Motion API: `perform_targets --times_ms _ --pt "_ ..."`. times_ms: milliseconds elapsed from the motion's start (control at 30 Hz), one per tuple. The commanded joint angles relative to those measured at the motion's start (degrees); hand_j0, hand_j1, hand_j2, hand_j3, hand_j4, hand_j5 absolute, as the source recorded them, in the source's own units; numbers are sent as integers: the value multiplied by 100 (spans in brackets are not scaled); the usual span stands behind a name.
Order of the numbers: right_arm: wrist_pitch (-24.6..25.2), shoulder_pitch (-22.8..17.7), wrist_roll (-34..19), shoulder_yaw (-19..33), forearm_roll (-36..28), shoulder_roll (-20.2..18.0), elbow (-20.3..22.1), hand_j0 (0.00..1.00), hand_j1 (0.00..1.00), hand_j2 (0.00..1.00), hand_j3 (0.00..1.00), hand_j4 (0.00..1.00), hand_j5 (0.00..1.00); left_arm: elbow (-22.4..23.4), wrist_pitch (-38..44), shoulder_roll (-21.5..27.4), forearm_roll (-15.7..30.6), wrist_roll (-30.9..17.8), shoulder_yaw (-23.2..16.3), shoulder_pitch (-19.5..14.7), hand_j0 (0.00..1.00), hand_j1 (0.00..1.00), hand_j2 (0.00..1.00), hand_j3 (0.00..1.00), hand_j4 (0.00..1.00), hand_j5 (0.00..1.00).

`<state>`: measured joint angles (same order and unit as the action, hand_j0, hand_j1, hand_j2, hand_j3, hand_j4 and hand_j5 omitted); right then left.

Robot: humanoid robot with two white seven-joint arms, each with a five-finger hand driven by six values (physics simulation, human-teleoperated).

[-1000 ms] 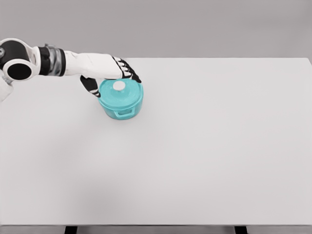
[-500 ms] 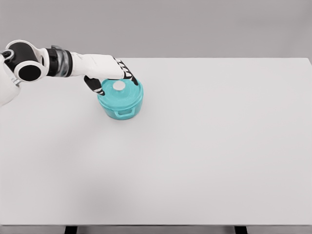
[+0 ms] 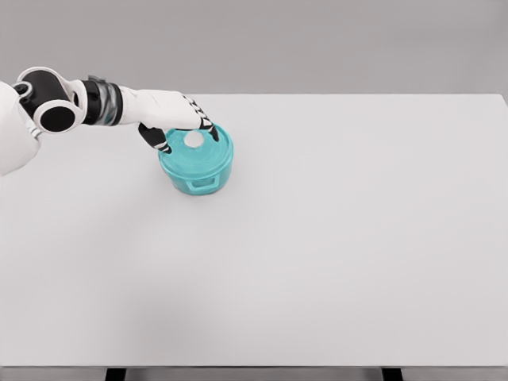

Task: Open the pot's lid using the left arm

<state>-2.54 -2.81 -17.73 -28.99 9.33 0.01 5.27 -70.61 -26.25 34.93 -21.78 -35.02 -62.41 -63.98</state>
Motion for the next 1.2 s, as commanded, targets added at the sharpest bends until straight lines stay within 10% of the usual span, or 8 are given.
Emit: perform_targets --times_ms 0,1167 --pt "-1 9 -2 -2 -1 -1 0 100 100 100 100 100 100 100 6 -65 -37 2 0 0 83 83 83 83 83 83" --pt "-1 0 -2 -2 -1 -1 0 100 100 100 100 100 100 302 14 -285 -274 2 0 9 63 63 63 63 63 63"
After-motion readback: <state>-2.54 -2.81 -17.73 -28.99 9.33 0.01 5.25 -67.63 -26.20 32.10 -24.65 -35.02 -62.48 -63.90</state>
